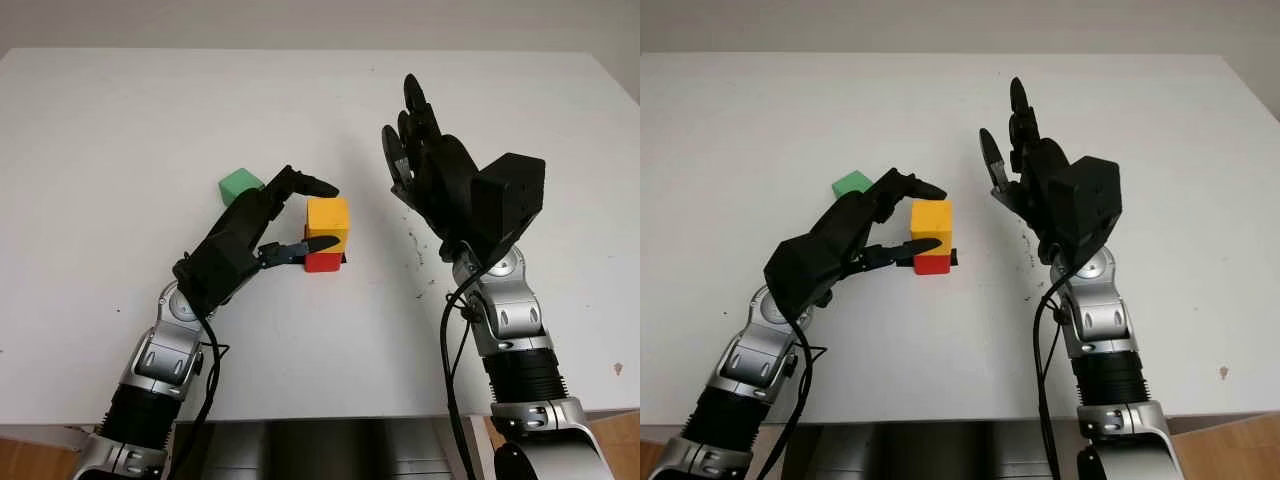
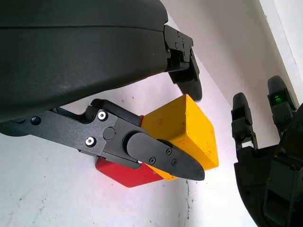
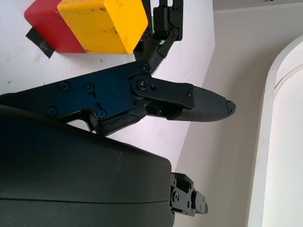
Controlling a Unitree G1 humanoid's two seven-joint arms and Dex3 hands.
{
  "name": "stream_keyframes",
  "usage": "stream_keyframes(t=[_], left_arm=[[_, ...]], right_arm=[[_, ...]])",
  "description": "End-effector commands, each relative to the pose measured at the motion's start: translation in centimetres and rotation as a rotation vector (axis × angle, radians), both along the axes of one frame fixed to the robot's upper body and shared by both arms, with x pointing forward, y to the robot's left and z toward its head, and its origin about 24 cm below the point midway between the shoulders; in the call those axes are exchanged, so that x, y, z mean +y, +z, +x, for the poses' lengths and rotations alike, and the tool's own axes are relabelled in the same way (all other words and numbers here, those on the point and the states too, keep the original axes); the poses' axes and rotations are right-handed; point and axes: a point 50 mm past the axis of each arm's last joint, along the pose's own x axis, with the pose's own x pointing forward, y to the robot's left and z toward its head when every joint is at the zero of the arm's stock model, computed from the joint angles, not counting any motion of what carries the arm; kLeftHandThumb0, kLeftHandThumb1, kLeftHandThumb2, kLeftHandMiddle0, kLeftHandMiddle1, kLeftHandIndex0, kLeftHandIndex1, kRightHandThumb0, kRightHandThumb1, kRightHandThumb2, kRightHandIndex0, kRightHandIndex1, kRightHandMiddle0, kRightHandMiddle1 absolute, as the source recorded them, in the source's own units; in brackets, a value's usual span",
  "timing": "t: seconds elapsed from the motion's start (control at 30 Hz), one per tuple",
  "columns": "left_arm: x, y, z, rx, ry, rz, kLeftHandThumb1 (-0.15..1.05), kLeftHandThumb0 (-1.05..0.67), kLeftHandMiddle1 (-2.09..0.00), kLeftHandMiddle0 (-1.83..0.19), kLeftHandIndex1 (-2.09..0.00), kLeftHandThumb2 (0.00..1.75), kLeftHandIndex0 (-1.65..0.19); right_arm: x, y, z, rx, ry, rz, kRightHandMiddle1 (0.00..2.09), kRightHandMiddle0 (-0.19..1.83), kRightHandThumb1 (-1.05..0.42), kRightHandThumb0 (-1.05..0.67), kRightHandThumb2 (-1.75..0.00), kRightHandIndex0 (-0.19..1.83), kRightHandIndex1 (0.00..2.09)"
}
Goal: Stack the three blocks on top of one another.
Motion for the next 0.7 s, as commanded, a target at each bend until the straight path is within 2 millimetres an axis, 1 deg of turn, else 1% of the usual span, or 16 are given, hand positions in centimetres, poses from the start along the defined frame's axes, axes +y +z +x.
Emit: stream_keyframes(t=[0.0, 0.17, 0.47, 0.6, 0.67], left_arm=[[0.0, 0.0, -0.3, -0.012, 0.005, -0.002, 1.01, -0.60, -0.05, 0.05, -0.45, 0.05, -0.06], [-0.1, 0.0, -0.3, -0.014, 0.011, -0.011, 1.01, -0.60, -0.05, 0.07, -0.35, 0.05, -0.07], [0.0, 0.1, -0.4, -0.010, 0.009, -0.017, 0.99, -0.60, -0.05, 0.07, -0.27, 0.05, -0.08], [0.1, 0.6, -0.9, -0.024, -0.016, -0.048, 0.99, -0.65, -0.05, 0.07, -0.22, 0.05, -0.07], [0.2, 1.2, -1.7, -0.047, -0.051, -0.078, 0.99, -0.66, -0.05, 0.07, -0.20, 0.05, -0.06]], right_arm=[[-0.1, 0.3, -0.2, -0.015, -0.002, -0.001, 0.05, -0.19, -1.05, -0.67, -0.59, -0.19, 0.04], [-0.1, 0.3, -0.2, -0.014, -0.002, 0.002, 0.05, -0.19, -1.05, -0.68, -0.58, -0.19, 0.04], [-0.1, 0.3, -0.1, -0.019, -0.005, -0.003, 0.05, -0.18, -1.05, -0.67, -0.58, -0.18, 0.05], [-0.1, 0.3, -0.2, -0.018, -0.003, -0.002, 0.05, -0.18, -1.05, -0.67, -0.58, -0.19, 0.05], [-0.1, 0.2, -0.2, -0.013, -0.003, -0.002, 0.05, -0.18, -1.05, -0.67, -0.58, -0.19, 0.05]])
